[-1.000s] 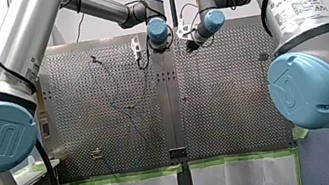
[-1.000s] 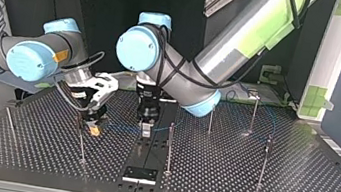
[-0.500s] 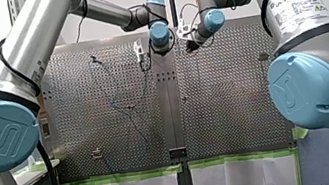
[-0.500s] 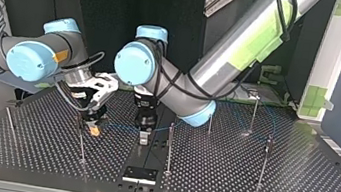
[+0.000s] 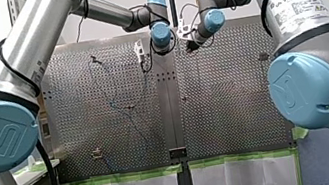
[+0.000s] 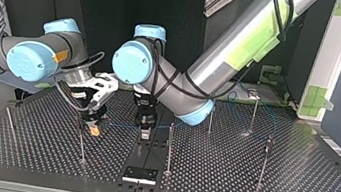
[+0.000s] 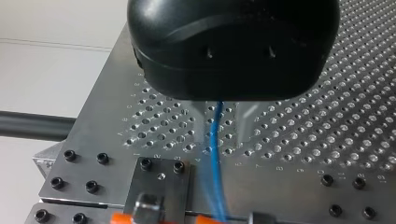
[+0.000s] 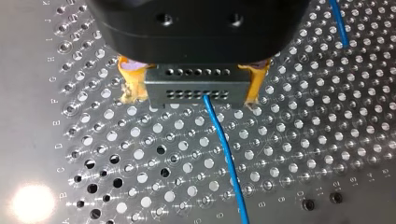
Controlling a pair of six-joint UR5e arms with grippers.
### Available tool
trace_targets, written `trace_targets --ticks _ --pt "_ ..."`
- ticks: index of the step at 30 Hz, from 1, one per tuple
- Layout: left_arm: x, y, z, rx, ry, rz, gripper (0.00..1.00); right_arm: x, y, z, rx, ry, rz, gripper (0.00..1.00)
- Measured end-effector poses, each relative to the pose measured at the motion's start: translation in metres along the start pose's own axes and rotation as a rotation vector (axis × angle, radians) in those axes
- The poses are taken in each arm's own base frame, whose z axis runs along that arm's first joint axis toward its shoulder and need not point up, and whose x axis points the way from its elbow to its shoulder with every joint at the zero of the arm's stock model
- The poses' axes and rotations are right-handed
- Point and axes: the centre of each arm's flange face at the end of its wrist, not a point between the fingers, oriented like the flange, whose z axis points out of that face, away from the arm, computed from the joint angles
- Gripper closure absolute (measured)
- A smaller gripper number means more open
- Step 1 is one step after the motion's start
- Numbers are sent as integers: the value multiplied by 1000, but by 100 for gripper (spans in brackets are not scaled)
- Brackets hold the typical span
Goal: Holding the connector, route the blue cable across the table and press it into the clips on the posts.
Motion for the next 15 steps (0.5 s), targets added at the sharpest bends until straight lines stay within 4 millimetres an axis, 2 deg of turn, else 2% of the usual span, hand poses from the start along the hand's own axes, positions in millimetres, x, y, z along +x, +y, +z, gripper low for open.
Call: trace_targets --ticks 15 --pt "4 -3 -9 -20 14 -2 100 0 0 0 0 0 1 100"
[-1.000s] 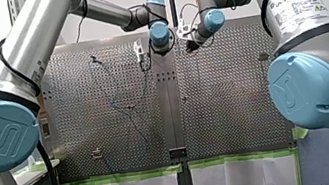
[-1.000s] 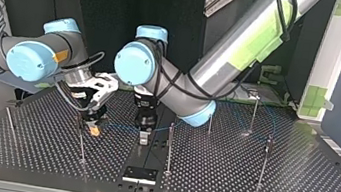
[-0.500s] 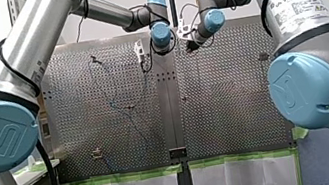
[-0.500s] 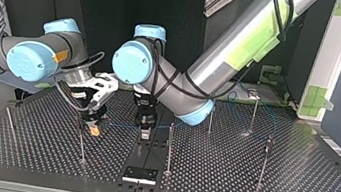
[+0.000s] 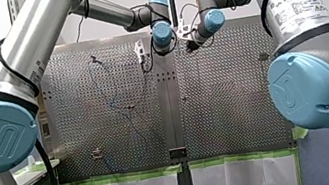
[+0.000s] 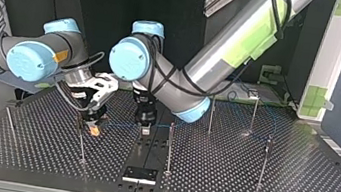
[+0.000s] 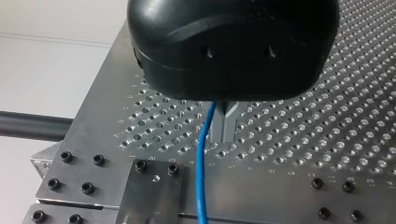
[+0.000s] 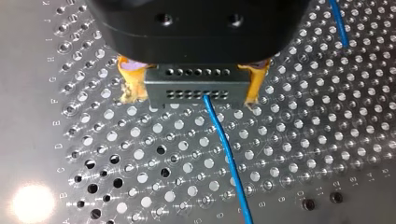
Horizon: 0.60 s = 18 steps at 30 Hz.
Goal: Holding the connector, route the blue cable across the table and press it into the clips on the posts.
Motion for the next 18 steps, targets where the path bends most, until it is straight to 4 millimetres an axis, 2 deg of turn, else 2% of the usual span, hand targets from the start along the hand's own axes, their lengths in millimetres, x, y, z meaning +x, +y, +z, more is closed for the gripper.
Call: trace_targets --ticks 7,18 --pt "20 1 -7 -9 23 13 100 -3 1 0 -2 -6 1 100" --pt "53 3 -11 12 31 -6 100 -39 7 -7 -21 -74 13 100"
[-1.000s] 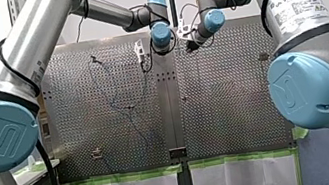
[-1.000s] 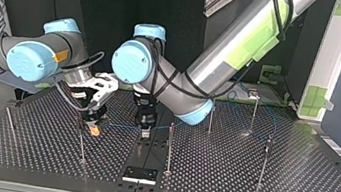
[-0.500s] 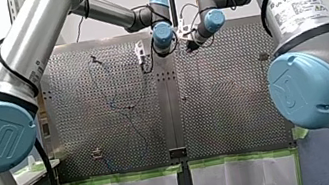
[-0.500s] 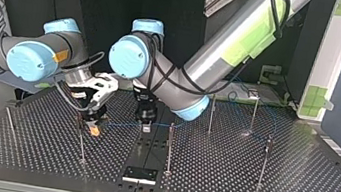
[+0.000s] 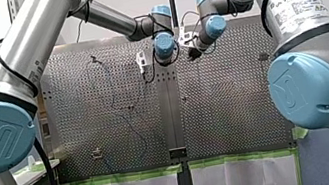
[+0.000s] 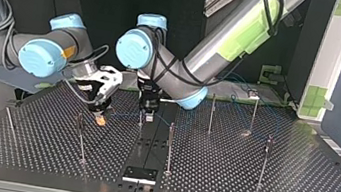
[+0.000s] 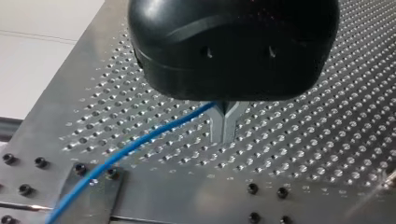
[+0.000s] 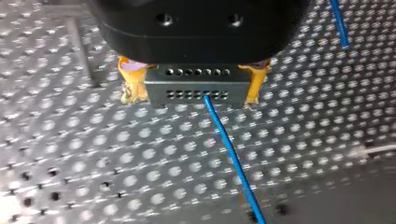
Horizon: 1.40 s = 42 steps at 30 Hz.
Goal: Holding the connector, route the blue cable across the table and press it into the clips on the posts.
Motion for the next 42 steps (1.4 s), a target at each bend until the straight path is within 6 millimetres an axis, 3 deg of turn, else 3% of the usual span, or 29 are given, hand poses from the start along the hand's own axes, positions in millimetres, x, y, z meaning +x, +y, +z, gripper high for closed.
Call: trace_targets --ticks 10,30,42 --pt "35 11 8 48 11 -16 100 -38 10 -6 -24 -65 11 100" --pt "175 20 5 114 127 10 100 -112 28 -20 -63 -133 -17 100" --pt "212 35 -6 147 144 -17 100 -150 41 -28 -122 -193 -31 100"
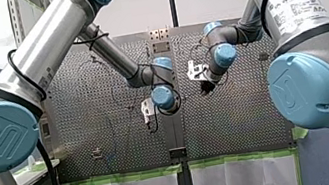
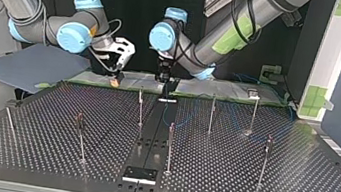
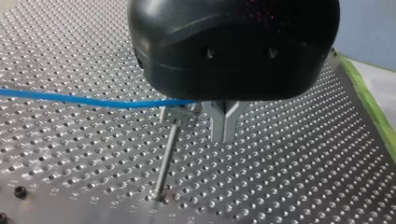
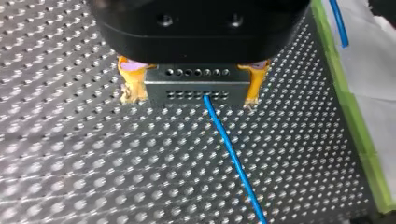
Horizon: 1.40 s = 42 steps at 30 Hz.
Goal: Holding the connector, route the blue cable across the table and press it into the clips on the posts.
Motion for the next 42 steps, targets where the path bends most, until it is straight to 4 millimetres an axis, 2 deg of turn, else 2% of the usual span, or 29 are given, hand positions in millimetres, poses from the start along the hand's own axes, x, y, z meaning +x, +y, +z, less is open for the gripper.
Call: trace_targets --ticks 4,8,12,19,25,35,42 --pt "11 7 -1 14 6 -3 100 -5 2 4 -8 -4 4 100" --pt "30 17 -2 23 20 -2 100 -10 9 9 -19 -9 10 100" --pt "37 16 7 43 7 -15 100 -15 18 15 -30 -13 16 100" --pt "23 9 22 63 -54 -50 100 -13 30 19 -44 3 24 100" --pt "3 7 38 73 -91 -83 100 -8 40 21 -57 20 30 100" --pt "-14 15 56 81 -120 -100 100 -7 58 31 -80 23 40 100" --pt "-20 21 75 88 -121 -101 100 6 67 36 -91 50 47 100"
